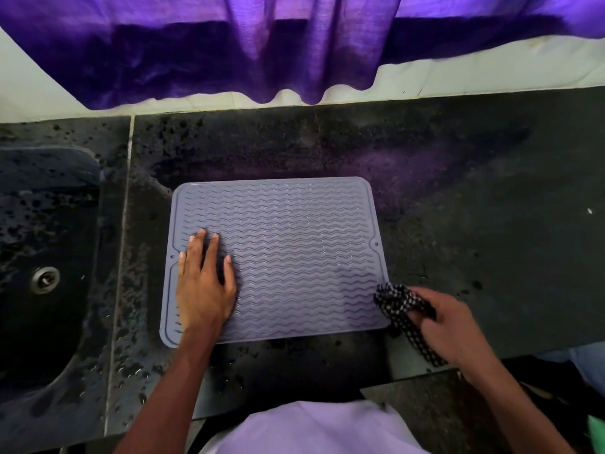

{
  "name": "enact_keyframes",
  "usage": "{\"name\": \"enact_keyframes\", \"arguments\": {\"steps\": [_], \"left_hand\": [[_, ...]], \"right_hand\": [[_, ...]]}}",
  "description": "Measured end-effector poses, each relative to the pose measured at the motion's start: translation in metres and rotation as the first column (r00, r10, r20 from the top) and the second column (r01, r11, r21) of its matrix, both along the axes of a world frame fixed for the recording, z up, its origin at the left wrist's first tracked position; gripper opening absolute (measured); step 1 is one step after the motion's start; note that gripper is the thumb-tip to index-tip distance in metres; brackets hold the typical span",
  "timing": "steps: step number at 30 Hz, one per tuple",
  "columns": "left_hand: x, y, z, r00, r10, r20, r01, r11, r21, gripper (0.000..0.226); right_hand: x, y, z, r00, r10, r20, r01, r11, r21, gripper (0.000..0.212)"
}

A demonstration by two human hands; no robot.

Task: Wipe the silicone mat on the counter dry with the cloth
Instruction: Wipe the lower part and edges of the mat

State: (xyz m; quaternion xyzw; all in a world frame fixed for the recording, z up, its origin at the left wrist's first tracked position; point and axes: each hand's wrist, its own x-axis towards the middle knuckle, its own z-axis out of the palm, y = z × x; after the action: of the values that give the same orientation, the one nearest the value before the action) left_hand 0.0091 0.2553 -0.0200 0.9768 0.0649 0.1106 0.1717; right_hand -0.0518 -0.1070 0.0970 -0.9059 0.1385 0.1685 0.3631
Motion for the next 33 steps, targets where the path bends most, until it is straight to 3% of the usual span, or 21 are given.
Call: {"name": "enact_keyframes", "arguments": {"steps": [3,7,10,13,15,16,18,21,23,29,33], "left_hand": [[0.0,0.0,0.0,1.0,-0.003,-0.013,0.003,1.0,-0.001,0.054],[0.0,0.0,0.001,1.0,0.0,-0.013,0.0,1.0,-0.007,0.054],[0.0,0.001,0.002,1.0,0.0,-0.008,0.0,1.0,-0.008,0.054],[0.0,0.0,0.002,1.0,-0.001,-0.004,0.001,1.0,-0.011,0.054],[0.0,0.0,0.001,1.0,-0.005,0.008,0.005,1.0,-0.008,0.054],[0.0,0.0,0.0,1.0,-0.006,0.013,0.006,1.0,-0.005,0.054],[0.0,0.001,-0.002,1.0,-0.011,0.02,0.011,1.0,0.004,0.054],[0.0,0.001,-0.003,0.999,-0.023,0.025,0.022,1.0,0.013,0.054],[0.0,0.001,-0.004,1.0,-0.018,0.022,0.017,1.0,0.018,0.054],[-0.006,-0.016,-0.004,0.998,0.065,0.017,-0.065,0.997,-0.032,0.056],[-0.015,-0.027,-0.009,0.997,0.071,0.045,-0.07,0.997,-0.011,0.053]], "right_hand": [[0.019,0.011,-0.007,0.994,0.058,0.096,-0.046,0.991,-0.125,0.045],[0.007,0.027,-0.023,0.975,0.209,0.074,-0.187,0.955,-0.23,0.058],[-0.013,0.031,-0.024,0.971,0.236,0.03,-0.221,0.942,-0.252,0.056],[-0.017,0.025,-0.017,0.988,0.137,-0.067,-0.142,0.987,-0.075,0.043],[-0.011,0.019,-0.008,0.985,-0.017,-0.17,0.044,0.987,0.156,0.036],[-0.007,0.018,-0.003,0.97,-0.12,-0.211,0.182,0.934,0.307,0.034],[0.005,0.016,0.003,0.911,-0.293,-0.289,0.408,0.741,0.533,0.03],[0.031,0.009,0.007,0.847,-0.443,-0.294,0.514,0.537,0.669,0.028],[0.049,0.003,0.003,0.821,-0.493,-0.288,0.533,0.48,0.697,0.029],[0.089,-0.017,-0.034,0.79,-0.584,-0.186,0.559,0.561,0.611,0.02],[0.102,-0.027,-0.052,0.824,-0.563,-0.057,0.526,0.726,0.443,0.019]]}}
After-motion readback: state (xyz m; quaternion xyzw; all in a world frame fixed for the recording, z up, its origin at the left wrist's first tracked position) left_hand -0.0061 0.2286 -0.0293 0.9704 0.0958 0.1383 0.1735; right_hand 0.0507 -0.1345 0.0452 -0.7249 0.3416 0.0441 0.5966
